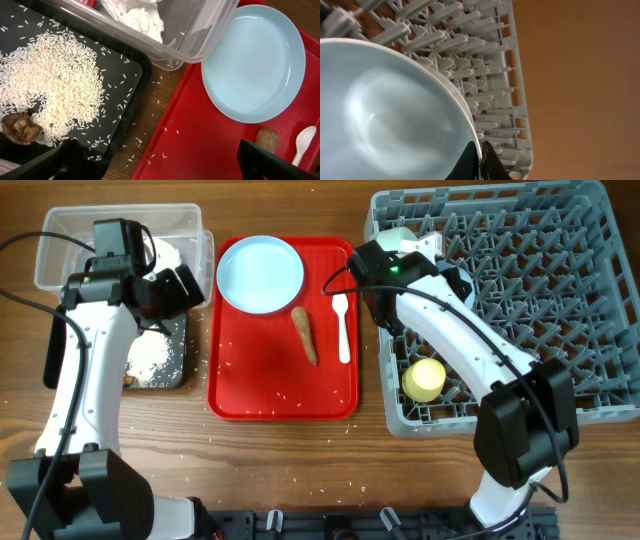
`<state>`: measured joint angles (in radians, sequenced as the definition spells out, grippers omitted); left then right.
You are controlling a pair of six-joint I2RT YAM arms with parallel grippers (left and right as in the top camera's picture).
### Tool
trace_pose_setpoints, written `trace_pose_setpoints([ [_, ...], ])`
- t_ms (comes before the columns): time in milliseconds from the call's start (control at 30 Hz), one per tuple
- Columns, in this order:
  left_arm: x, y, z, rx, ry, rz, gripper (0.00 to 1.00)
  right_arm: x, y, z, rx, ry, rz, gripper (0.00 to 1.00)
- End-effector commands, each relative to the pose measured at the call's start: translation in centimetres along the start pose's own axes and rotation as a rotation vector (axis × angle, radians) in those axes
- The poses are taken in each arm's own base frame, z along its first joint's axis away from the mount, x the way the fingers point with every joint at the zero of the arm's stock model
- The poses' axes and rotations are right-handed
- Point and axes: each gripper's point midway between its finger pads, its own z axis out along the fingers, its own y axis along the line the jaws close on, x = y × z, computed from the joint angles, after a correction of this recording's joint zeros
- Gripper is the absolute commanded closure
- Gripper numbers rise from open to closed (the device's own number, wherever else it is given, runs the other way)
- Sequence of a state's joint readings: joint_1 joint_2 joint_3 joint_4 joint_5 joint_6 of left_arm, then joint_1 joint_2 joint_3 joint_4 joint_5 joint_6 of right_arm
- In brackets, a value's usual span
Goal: Sort waste into correct bins and load items into the dishwasher rack
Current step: 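Grasp the small blue bowl and place it in the rack, then reach the right gripper toward the light-blue plate on the tray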
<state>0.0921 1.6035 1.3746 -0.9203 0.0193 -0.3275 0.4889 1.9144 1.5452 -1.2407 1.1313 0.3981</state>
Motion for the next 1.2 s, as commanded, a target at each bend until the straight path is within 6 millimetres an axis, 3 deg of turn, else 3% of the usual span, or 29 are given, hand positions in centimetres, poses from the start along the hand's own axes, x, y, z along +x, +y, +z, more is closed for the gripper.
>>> trace_pose_setpoints([
  [0, -0.8, 0.1, -0.9, -0.002, -0.037, 0.001, 0.00, -0.3, -0.8, 0.5, 0.097, -0.013, -0.107, 0.96],
  [333, -0.8, 0.1, -0.9, -0.002, -0.037, 0.001, 0.00, -2.8, 1.8, -2.6, 0.067, -0.138, -0.248, 0.96],
  [500, -0.8, 0.1, -0.9, -0.002, -0.037, 0.001, 0.00, -2.5, 1.8, -2.6, 0.090, -0.129, -0.302, 0.96],
  [633, -0.8, 0.1, -0.9, -0.002, -0.037, 0.001, 0.00, -3.5, -0.5, -3.0, 0.234, -0.161, -0.305, 0.96],
  [933, -0.8, 0.1, -0.9, -0.002, -0.037, 0.001, 0.00, -3.2, 2.3, -1.9, 0.206, -0.136, -0.386, 0.95],
  [1000, -0.8, 0.1, -0.9, -0.002, -0.037, 0.001, 0.00, -3.3, 2.2, -1.8, 0.243, -0.138, -0.397, 0.96],
  [1167, -0.8, 0.1, -0.9, -0.002, -0.037, 0.001, 0.00, -3.4, 2.9, -2.7, 0.236, -0.157, -0.437, 0.96],
])
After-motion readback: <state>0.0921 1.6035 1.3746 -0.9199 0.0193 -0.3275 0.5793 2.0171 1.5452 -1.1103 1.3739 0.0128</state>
